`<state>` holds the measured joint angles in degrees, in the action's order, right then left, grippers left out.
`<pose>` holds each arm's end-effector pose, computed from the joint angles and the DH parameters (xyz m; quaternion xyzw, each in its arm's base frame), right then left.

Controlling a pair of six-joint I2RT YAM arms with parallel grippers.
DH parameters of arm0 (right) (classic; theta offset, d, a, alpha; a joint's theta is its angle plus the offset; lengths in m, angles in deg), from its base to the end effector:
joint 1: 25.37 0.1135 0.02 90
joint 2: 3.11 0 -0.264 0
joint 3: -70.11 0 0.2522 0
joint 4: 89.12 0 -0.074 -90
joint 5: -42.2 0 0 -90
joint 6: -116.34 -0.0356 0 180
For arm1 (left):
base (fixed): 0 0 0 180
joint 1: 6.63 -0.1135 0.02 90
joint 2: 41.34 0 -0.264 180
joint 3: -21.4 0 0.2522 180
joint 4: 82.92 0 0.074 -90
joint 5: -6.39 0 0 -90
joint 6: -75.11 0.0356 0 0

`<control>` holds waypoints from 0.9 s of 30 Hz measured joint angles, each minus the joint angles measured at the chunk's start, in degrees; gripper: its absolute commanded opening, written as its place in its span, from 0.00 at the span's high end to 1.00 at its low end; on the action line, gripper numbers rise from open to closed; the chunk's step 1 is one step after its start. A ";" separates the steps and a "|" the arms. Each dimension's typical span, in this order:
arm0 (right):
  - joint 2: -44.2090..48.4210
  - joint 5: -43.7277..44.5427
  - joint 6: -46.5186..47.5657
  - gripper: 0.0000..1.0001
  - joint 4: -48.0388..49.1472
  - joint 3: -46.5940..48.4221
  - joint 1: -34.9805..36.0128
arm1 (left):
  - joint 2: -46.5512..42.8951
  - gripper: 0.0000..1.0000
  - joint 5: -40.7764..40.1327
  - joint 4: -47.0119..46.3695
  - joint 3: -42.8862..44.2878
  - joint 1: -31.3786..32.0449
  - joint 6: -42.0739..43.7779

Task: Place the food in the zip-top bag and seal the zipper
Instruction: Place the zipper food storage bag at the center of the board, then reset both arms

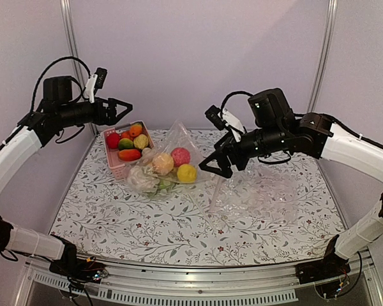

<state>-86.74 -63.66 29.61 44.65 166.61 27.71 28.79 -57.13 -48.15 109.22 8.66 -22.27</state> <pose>0.1886 0.2673 0.3725 -0.4694 0.7377 0.3080 0.3750 0.2579 -0.0870 0.4073 0.1898 0.7716 -0.2943 0.5310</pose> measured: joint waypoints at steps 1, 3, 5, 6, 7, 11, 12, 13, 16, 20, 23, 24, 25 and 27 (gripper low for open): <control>-0.02 0.98 -1.14 0.01 0.44 -0.20 -0.48 | 0.00 0.01 -0.46 0.02 0.00 0.00 -0.28; -0.09 2.27 -2.99 0.01 0.94 -0.33 -1.49 | 0.02 0.01 -1.79 0.04 -0.04 -0.04 -1.11; -0.20 3.39 -5.29 0.01 1.66 -0.46 -3.30 | 0.02 0.01 -3.41 0.02 -0.39 -0.22 -2.38; -0.28 3.80 -6.56 0.01 2.21 -0.72 -4.55 | 0.00 0.00 -4.09 0.00 -0.72 -0.39 -3.13; -0.37 4.09 -7.96 0.01 2.73 -1.05 -6.03 | 0.00 0.01 -4.98 -0.04 -1.27 -0.72 -4.28; -1.07 4.79 -13.62 0.01 5.27 -3.69 -13.16 | -0.50 0.00 -7.45 -2.93 -6.19 -2.93 -9.90; -1.20 4.76 -14.88 0.01 5.86 -4.59 -15.08 | -0.72 0.00 -7.87 -3.69 -7.93 -3.54 -11.43; -1.27 4.72 -16.37 0.01 6.45 -5.86 -17.64 | -0.81 0.00 -8.20 -4.48 -9.38 -4.07 -12.55; -1.31 4.52 -18.88 0.01 7.65 -8.09 -22.49 | -0.66 0.00 -9.46 -5.75 -12.63 -6.12 -15.19; -1.29 4.15 -21.40 0.01 9.94 -11.67 -30.36 | -0.46 0.00 -11.13 -7.10 -14.36 -11.54 -16.28; -1.01 3.98 -22.69 0.01 11.93 -14.75 -36.17 | -0.52 0.00 -12.68 -9.51 -16.63 -18.82 -16.83; -0.70 3.96 -23.04 0.01 12.48 -16.04 -38.21 | -0.72 0.00 -13.68 -10.25 -17.59 -20.72 -16.94; -0.28 4.11 -23.43 0.01 12.90 -17.09 -39.89 | -1.22 0.01 -15.02 -11.10 -19.10 -22.95 -16.94; 1.18 4.90 -23.85 0.01 14.19 -19.50 -43.41 | -2.78 0.01 -17.97 -12.26 -21.59 -25.24 -16.70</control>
<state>-85.56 -58.76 5.77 58.83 147.12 -15.69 26.01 -75.10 -60.41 87.63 -16.59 -38.96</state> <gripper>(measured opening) 0.988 0.995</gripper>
